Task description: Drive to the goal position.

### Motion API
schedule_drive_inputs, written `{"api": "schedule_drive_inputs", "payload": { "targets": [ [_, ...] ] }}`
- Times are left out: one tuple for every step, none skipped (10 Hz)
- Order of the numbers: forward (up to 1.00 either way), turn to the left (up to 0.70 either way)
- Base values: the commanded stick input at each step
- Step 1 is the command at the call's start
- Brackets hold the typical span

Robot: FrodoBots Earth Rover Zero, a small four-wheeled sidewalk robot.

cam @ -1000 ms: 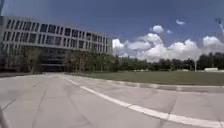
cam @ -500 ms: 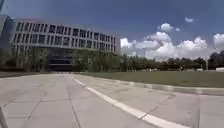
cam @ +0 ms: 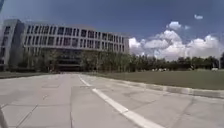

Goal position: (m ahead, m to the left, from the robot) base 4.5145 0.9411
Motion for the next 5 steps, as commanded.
{"api": "schedule_drive_inputs", "payload": {
  "targets": [
    [1.0,0.27],
    [1.0,0.27],
    [1.0,0.27],
    [1.0,0.27],
    [1.0,0.27]
  ]
}}
